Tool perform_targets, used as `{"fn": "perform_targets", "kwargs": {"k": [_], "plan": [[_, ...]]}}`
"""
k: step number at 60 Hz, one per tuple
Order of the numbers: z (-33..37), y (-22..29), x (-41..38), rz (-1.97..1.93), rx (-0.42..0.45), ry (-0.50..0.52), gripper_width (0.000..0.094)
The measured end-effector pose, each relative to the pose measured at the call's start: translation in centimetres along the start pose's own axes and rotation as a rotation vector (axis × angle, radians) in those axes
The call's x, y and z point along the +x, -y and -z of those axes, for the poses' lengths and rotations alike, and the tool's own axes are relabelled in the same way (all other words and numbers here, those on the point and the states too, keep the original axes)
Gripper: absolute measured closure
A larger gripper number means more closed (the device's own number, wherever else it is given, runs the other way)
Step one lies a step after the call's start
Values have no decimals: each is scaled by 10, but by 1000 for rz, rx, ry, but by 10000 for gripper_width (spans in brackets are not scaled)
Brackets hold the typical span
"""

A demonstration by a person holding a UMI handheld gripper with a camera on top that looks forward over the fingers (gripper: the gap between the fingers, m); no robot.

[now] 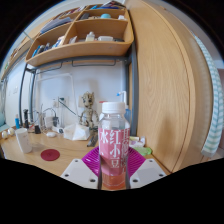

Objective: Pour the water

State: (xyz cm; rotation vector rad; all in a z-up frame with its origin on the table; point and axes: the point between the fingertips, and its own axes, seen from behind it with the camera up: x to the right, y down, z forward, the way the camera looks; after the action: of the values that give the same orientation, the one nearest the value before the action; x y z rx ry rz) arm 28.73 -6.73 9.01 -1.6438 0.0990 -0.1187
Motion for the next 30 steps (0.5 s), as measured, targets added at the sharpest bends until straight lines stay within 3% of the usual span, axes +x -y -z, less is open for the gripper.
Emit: {"fn": "perform_targets", "kwargs": {"k": [15, 30], "plan": [[-2, 11, -17, 176, -33, 3, 619], [-16, 50, -109, 785, -12, 54, 618]]}}
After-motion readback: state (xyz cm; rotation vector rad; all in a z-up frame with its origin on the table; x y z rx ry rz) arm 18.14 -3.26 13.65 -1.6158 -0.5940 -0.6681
